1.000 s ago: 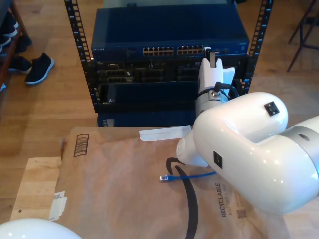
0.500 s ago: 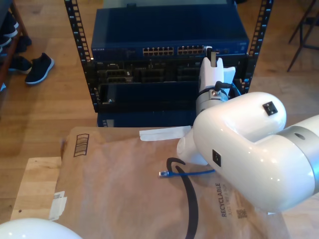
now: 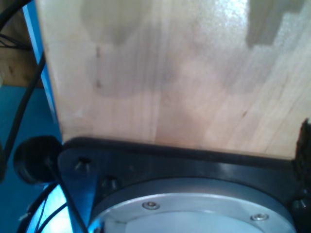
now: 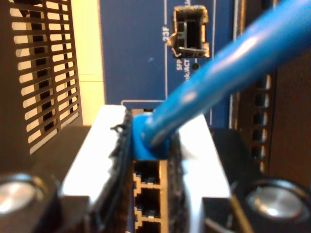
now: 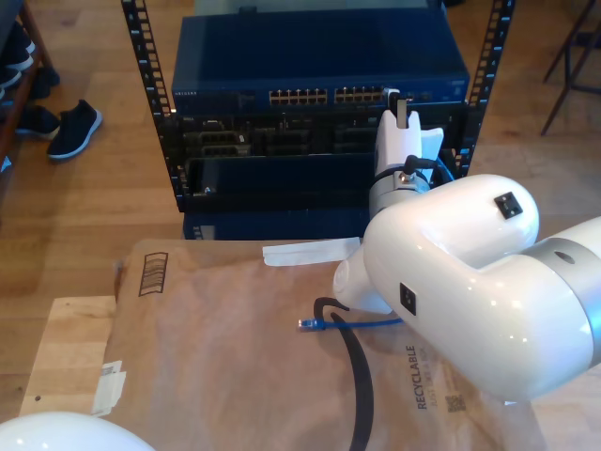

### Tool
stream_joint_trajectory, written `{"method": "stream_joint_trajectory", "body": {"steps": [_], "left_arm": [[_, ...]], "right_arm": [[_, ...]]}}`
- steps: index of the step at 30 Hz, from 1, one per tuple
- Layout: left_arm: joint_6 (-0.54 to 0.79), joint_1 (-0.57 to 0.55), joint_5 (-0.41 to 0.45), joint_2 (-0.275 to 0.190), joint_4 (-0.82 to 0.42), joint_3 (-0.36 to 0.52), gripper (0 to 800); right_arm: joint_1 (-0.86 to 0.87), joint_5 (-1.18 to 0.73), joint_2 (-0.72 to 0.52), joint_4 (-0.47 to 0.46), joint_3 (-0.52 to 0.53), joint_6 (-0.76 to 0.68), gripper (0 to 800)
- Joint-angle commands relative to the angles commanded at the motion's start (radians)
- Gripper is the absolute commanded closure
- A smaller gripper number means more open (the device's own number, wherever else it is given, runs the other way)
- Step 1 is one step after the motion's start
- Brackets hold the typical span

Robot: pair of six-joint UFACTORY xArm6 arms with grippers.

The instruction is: Grab the cable and plug it in

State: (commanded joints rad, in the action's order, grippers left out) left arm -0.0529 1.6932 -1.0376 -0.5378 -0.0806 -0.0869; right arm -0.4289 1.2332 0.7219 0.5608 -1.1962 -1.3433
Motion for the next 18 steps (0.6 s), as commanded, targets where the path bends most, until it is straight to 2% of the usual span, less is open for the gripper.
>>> {"method": "stream_joint_trajectory", "body": {"steps": [18], "left_arm": [[0.000, 0.000, 0.000, 0.000, 0.000, 0.000, 0]], "right_arm": [[-0.006, 0.003, -0.002, -0.002, 0.006, -0.002, 800]]}}
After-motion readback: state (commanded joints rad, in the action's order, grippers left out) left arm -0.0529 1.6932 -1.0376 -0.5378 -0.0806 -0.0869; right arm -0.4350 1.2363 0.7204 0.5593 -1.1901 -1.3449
